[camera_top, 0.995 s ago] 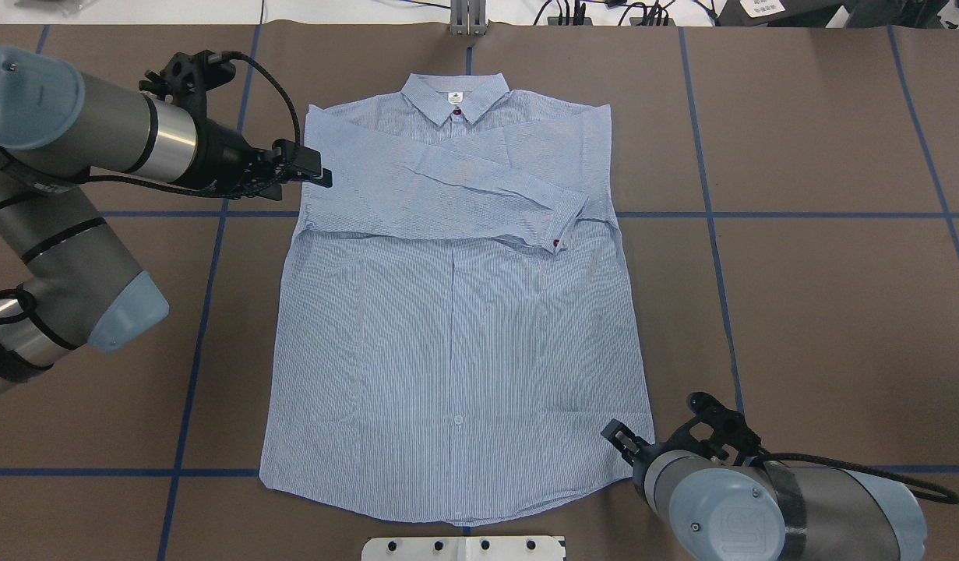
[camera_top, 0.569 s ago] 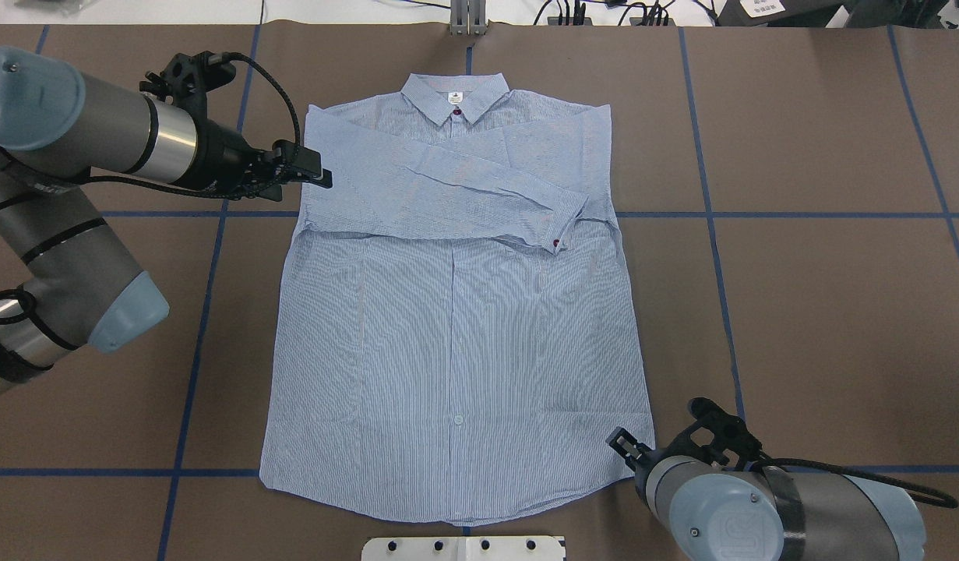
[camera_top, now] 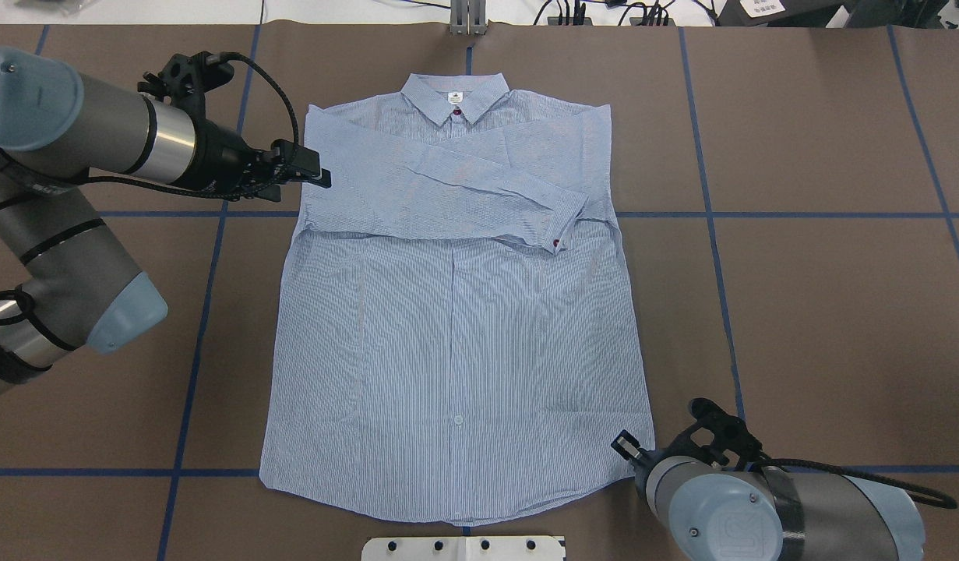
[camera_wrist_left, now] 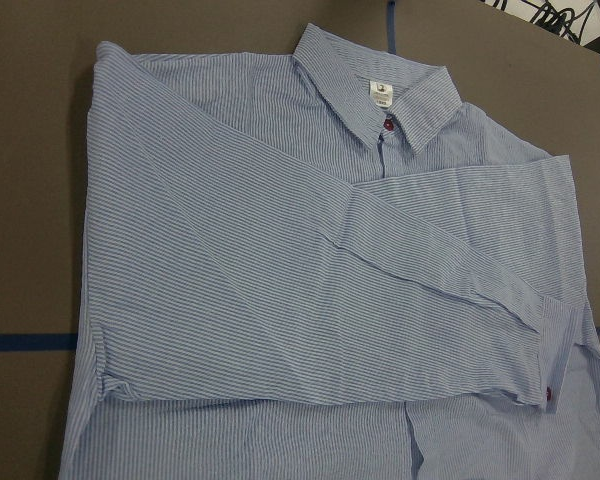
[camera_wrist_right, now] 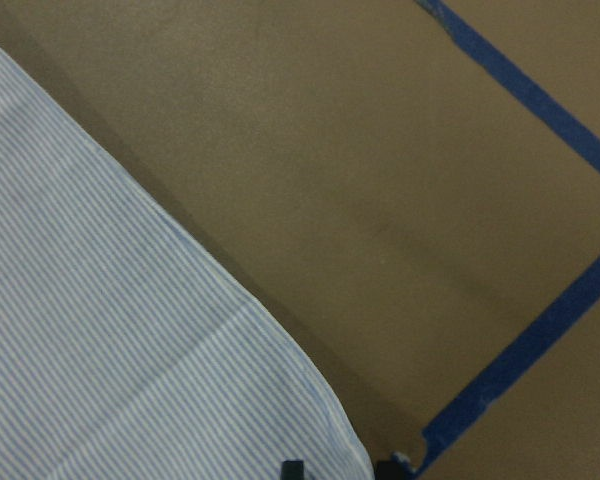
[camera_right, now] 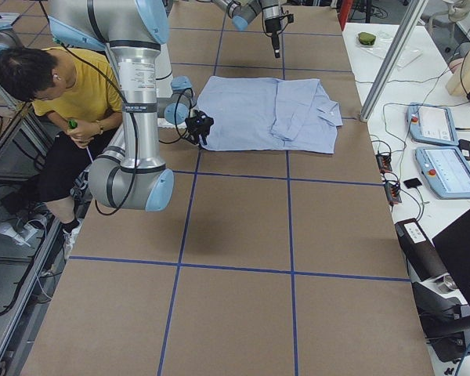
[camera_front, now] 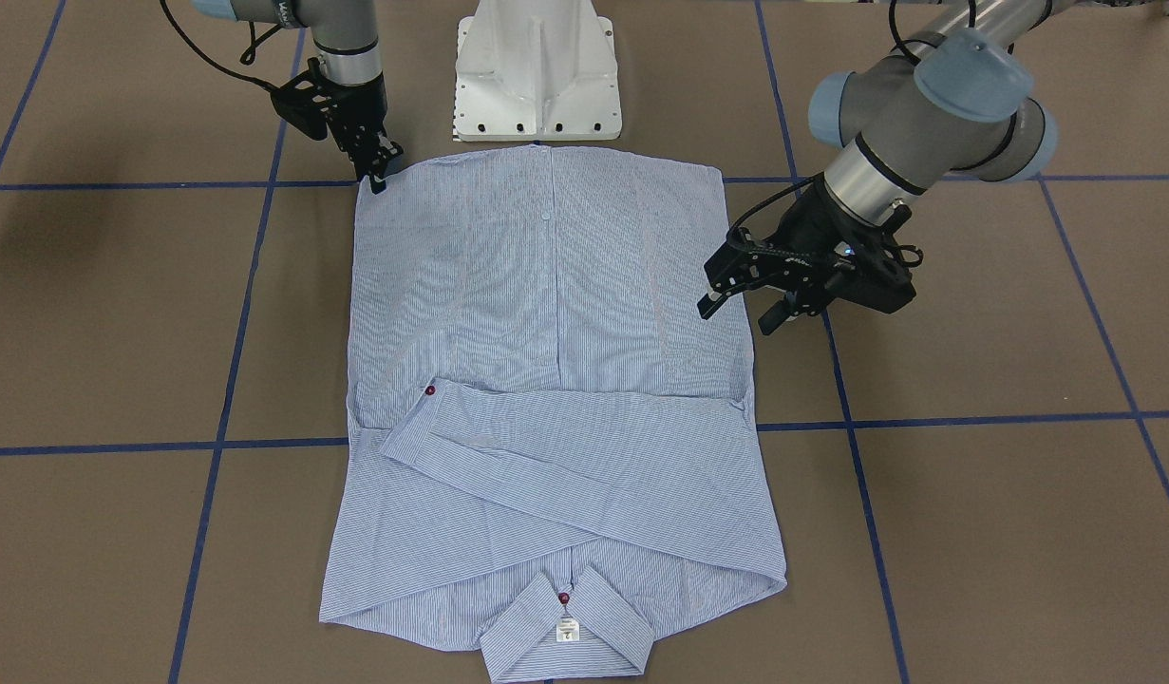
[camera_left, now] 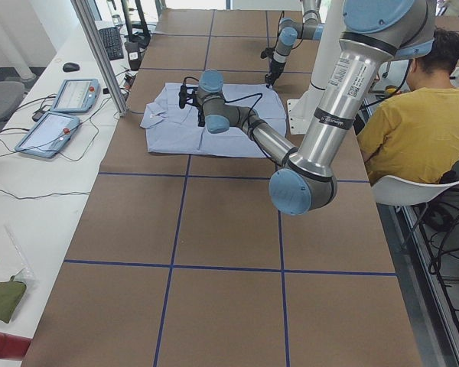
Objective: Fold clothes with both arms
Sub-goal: 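Release the sleeve and move both grippers to the hem corners nearest the robot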
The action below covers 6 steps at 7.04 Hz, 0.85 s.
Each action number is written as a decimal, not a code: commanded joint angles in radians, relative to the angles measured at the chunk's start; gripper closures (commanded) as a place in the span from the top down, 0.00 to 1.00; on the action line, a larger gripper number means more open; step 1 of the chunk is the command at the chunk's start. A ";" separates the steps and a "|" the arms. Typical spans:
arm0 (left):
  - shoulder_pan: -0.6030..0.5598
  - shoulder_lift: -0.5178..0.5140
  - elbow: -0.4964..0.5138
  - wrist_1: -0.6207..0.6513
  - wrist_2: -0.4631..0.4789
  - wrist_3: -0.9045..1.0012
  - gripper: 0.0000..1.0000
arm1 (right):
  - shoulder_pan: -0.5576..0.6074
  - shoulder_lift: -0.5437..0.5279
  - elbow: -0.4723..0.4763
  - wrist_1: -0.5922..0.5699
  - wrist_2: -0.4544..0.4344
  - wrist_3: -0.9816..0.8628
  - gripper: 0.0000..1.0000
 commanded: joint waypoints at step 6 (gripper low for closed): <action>0.396 0.366 -0.283 0.025 0.313 -0.319 0.87 | 0.017 -0.044 0.093 -0.005 0.015 -0.003 0.00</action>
